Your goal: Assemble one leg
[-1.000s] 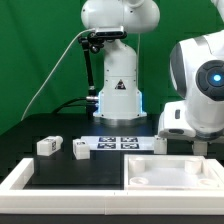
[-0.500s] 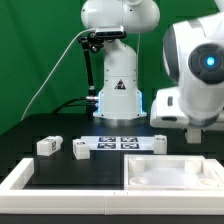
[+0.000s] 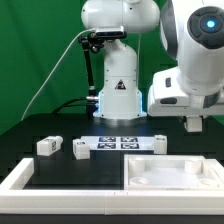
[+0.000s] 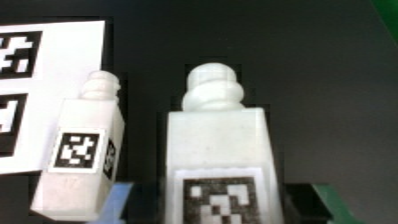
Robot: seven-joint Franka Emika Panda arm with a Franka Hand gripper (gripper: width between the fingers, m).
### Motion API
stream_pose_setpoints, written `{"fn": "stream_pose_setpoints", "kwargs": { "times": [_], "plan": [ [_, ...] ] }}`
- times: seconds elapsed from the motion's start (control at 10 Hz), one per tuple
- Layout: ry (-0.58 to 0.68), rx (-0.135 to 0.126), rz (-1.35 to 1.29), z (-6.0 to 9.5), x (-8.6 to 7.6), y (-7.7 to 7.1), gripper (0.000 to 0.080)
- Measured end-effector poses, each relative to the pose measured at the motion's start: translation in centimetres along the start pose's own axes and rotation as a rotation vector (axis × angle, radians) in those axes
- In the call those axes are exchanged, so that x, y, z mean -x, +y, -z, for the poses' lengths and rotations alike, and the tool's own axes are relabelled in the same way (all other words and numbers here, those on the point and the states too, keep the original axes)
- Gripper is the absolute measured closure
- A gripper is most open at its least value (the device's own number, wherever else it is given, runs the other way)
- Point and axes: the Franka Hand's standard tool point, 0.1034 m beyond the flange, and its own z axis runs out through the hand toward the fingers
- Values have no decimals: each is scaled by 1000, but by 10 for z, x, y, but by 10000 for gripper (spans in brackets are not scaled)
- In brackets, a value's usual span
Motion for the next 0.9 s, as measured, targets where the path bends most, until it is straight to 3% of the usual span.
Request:
{"fn": "stream_pose_setpoints", "kwargs": {
  "times": [0.2,0.3,0.4,0.5,0.7,0.8,0.9],
  "plan": [
    [188,-14,9,7,-13,-4,511],
    [338,4,55,3,-22,3,511],
    [389,25,79,6,-20,9,511],
    [507,35,113,26,-28,9,511],
    [655,74,181,52,-31,8,509],
    [755,86,214,70,-34,1,509],
    [851,73,223,71,-36,0,509]
  ]
}}
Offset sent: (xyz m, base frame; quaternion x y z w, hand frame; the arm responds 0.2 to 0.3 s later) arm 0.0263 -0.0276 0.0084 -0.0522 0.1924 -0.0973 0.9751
